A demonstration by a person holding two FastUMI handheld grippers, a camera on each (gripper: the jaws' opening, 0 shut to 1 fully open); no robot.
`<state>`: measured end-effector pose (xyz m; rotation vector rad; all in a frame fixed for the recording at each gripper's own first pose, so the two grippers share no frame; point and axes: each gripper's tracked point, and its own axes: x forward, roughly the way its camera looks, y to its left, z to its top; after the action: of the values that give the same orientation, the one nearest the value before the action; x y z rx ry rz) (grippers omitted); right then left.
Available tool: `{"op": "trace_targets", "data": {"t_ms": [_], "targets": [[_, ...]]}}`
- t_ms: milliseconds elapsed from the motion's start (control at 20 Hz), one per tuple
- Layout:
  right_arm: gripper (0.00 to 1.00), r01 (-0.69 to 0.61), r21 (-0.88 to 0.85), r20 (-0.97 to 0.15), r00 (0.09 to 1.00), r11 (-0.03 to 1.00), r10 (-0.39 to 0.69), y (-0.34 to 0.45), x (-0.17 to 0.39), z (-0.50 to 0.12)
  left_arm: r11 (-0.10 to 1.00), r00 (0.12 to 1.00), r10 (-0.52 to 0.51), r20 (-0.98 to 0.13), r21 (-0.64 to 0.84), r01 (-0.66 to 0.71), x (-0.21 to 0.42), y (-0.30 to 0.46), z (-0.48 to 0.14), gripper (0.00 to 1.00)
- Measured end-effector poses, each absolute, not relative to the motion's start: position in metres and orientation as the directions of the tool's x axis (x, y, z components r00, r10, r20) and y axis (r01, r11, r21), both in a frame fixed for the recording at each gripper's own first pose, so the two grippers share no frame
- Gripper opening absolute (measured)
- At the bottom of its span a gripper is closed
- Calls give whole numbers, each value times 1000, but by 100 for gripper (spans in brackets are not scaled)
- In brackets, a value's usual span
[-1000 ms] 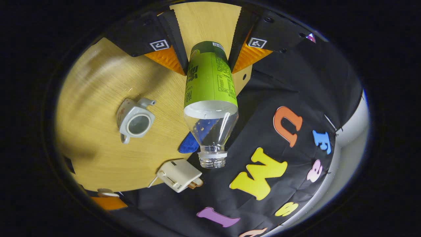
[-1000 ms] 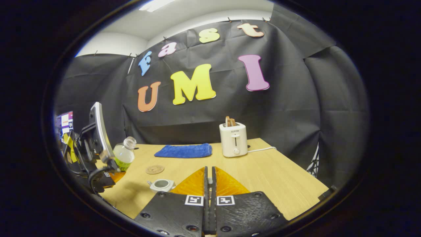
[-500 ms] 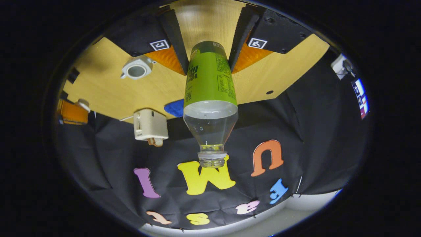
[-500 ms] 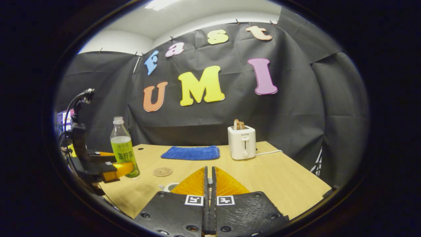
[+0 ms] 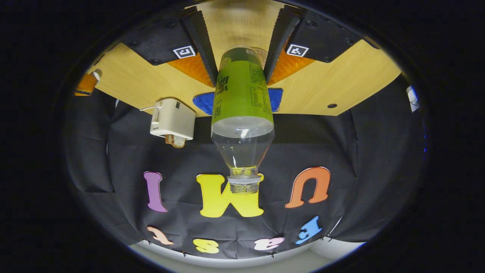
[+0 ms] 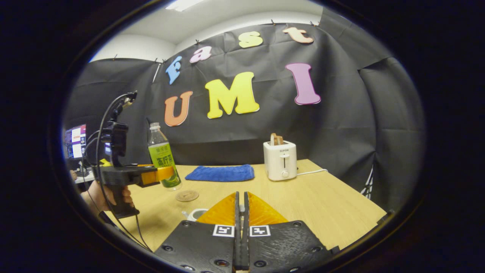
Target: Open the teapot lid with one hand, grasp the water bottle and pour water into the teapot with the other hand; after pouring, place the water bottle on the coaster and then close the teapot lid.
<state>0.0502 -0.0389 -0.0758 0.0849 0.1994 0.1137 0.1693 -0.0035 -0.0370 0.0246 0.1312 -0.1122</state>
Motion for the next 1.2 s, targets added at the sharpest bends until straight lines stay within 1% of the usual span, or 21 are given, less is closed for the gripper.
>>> {"op": "trace_targets", "data": {"t_ms": [50,100,200,300,400,500,550,600,650,700,750,800,1000,1100,1200], "targets": [[2,-104,93,-195,973,990,120,-39,52,-77,993,983,-115,-146,14,118,177,-4,-41,72],[0,-102,92,-197,973,991,118,-41,55,-77,994,979,-106,-173,11,109,186,-1,-48,72],[0,-98,92,-203,972,991,115,-44,59,-79,996,968,-87,-234,-1,89,201,6,-62,72],[0,-91,93,-205,973,992,108,-47,64,-80,996,964,-88,-251,-23,85,215,9,-68,72],[0,-87,98,-211,972,991,106,-47,68,-82,997,962,-61,-268,24,70,232,18,-74,72],[0,-84,87,-211,972,993,101,-48,69,-83,997,955,-72,-286,14,79,239,17,-87,72],[0,-82,84,-211,973,993,98,-48,70,-82,997,950,-75,-304,5,80,240,17,-96,72],[0,-79,83,-211,973,993,95,-49,70,-84,997,945,-71,-319,-2,74,241,18,-102,70],[0,-79,84,-215,972,993,95,-48,71,-85,998,941,-68,-331,-9,69,243,21,-107,72],[0,-78,83,-220,971,993,94,-48,71,-89,998,939,-68,-336,-19,65,242,21,-110,72],[0,-77,81,-226,970,994,93,-47,72,-91,998,943,-71,-326,-23,67,243,22,-108,70],[0,-78,82,-231,968,994,95,-46,72,-94,997,944,-71,-323,-23,67,244,21,-108,72],[0,-85,78,-231,968,993,101,-41,70,-96,997,942,-78,-327,-34,71,242,21,-111,72],[0,-89,74,-234,967,993,104,-39,70,-95,996,936,-94,-339,-37,87,241,18,-113,77],[0,-91,76,-234,966,993,107,-37,69,-95,997,926,-77,-370,-34,70,234,22,-119,79]]}}
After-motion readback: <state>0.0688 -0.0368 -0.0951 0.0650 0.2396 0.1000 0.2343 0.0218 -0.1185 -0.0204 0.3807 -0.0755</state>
